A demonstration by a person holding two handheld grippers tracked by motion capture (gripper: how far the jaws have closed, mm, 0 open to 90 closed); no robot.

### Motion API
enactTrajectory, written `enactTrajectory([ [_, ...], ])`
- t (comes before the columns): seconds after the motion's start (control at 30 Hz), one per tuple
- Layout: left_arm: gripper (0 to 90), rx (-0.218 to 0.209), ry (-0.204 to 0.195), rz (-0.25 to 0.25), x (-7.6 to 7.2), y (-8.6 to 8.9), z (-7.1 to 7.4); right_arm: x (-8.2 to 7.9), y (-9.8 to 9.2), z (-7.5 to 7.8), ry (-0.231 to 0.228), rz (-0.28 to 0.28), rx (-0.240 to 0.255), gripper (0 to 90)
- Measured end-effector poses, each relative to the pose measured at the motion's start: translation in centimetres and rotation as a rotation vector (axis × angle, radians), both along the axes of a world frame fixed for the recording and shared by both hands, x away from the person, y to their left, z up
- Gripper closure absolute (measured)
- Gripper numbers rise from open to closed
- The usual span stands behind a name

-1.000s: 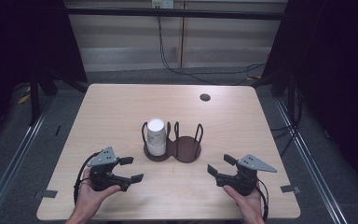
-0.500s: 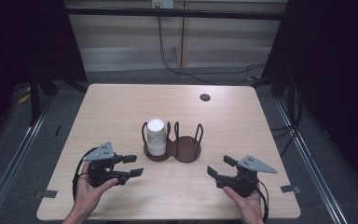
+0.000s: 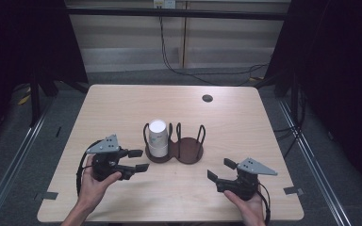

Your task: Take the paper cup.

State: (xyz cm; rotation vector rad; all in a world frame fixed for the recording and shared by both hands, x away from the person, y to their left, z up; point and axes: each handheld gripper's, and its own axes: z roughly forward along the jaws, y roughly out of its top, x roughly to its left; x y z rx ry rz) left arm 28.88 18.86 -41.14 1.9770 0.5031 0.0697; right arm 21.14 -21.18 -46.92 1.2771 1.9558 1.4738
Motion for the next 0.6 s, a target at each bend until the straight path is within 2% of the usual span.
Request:
enactTrajectory([
  [0.1, 34.8, 0.003, 0.041, 0.011, 0.8, -0.3, 0.4, 0.0, 0.1, 0.0, 0.004, 0.009, -0.003, 16.5],
  [0.17, 33.5, 0.015, 0.044, 0.016, 1.0, -0.5, 0.7, -0.1, 0.1, 0.0, 0.004, 0.011, -0.005, 15.9],
  [0.27, 30.9, -0.003, 0.042, 0.016, 1.5, -0.5, 1.3, -0.1, 0.1, 0.0, 0.006, 0.022, -0.005, 14.8],
  [0.37, 28.6, 0.004, 0.035, 0.009, 1.9, -0.4, 1.6, -0.1, 0.2, -0.1, 0.006, 0.035, -0.005, 13.8],
  [0.43, 28.1, -0.007, 0.043, 0.004, 2.0, -0.5, 1.7, -0.1, 0.3, -0.1, 0.007, 0.044, -0.003, 13.6],
  [0.53, 28.3, 0.004, 0.014, 0.008, 2.4, -0.5, 2.3, -0.2, 0.4, 0.0, 0.003, 0.054, -0.012, 13.7],
  [0.6, 28.2, -0.004, 0.013, 0.010, 2.7, -0.5, 2.7, -0.2, 0.4, -0.1, 0.005, 0.054, -0.012, 13.7],
])
